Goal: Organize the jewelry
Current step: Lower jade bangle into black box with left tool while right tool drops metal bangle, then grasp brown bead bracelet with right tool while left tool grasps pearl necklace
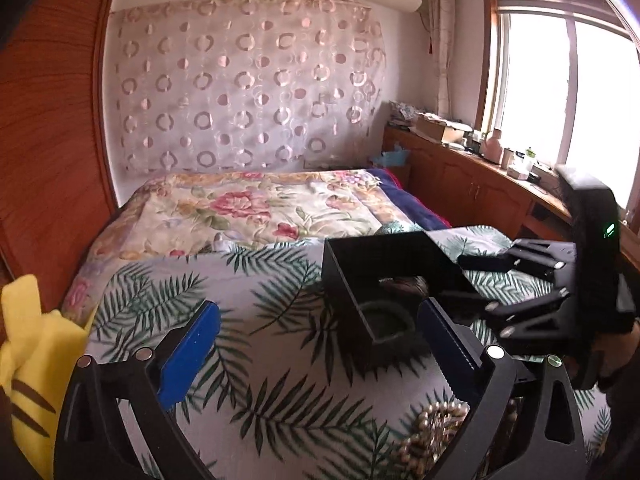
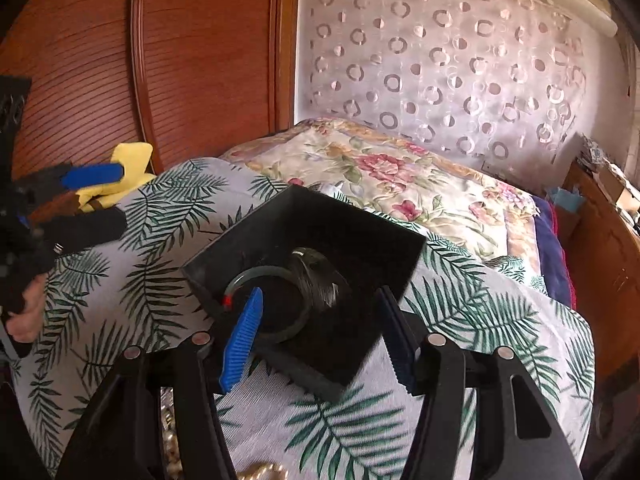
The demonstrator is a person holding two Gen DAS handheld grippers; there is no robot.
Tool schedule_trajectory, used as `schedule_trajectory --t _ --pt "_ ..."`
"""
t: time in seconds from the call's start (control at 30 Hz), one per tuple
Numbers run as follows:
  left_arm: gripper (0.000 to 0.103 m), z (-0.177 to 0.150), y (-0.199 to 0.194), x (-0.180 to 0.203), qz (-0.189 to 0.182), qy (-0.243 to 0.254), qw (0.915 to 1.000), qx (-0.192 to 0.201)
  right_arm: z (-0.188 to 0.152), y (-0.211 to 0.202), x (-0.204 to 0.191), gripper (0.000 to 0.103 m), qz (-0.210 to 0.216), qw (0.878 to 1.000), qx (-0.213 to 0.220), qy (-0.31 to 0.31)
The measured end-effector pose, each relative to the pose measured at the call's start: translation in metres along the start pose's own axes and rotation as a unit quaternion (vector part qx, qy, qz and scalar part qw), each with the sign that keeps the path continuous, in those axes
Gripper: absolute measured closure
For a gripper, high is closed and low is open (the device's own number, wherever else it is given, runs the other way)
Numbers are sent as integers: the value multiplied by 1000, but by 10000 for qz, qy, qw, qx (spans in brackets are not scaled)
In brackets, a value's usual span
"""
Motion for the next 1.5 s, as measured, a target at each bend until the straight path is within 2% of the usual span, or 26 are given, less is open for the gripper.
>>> schedule_trajectory --t 0.17,0.27,0.4,0.6,0.93,1.1,1.17,1.37,1.43,1.5 --pt "8 -17 -10 1 -8 -64 9999 -85 -25 -41 -8 42 75 9998 172 85" --pt "8 -29 -18 7 231 88 9996 -106 -47 -59 -13 42 157 9996 166 164" --pt "8 -47 -27 17 224 180 9995 -108 -76 -71 -20 42 223 9994 22 268" --pt "8 -74 -41 35 24 201 9994 -268 -112 -77 -31 42 304 9987 -249 323" --pt "8 -98 -52 46 -141 160 9988 -443 -131 -66 -27 75 297 9963 -622 507" --pt "8 -101 -52 51 -131 241 9984 -487 -133 -60 -26 75 342 9947 -763 592" --pt "8 -103 -49 55 -128 346 9976 -579 -131 -60 -28 88 394 9948 -769 545" --pt "8 -105 -44 67 -354 458 9947 -845 -128 -76 -29 88 368 9966 -509 531" --pt "19 -104 -41 70 -448 459 9939 -894 -124 -85 -26 88 332 9972 -367 552" --pt "38 -105 -37 72 -570 429 9923 -1017 -118 -96 -23 88 269 9978 -193 568"
Point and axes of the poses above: each gripper's, at about its wrist camera, not at the fingertips, and y roughly the way its jaws point, x to its right, z to its top, the point moved 4 cm from there along y, roughly the way its jaws point, and after that the axes turned 2 degrees about -z, right-handed, at the moved point
